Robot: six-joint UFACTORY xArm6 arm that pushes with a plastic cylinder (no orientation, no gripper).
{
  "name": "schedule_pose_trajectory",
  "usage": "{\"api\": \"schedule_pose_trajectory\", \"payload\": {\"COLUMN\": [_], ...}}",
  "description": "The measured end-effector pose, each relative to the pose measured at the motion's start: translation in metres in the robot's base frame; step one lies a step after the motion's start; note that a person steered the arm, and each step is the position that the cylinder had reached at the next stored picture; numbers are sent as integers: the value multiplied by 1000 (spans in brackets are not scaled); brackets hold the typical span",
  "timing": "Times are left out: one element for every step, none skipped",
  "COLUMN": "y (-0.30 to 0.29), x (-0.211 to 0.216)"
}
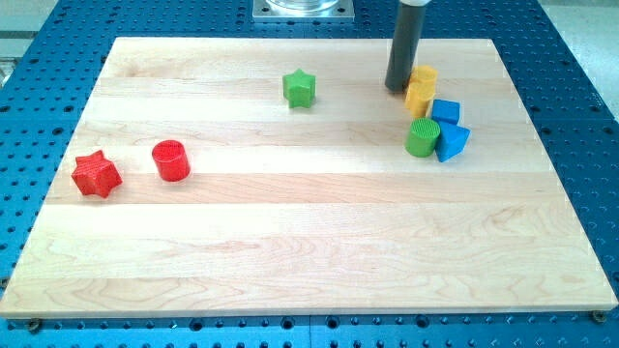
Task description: Push the hexagon into the yellow heart
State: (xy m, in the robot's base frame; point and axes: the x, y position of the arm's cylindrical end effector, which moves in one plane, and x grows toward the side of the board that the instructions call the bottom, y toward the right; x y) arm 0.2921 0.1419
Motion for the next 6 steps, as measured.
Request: {"api": "schedule_pose_trajectory", "payload": {"y": [36,69,102,105,50,-4], "x": [-12,-34,-14,-6,-5,4]}}
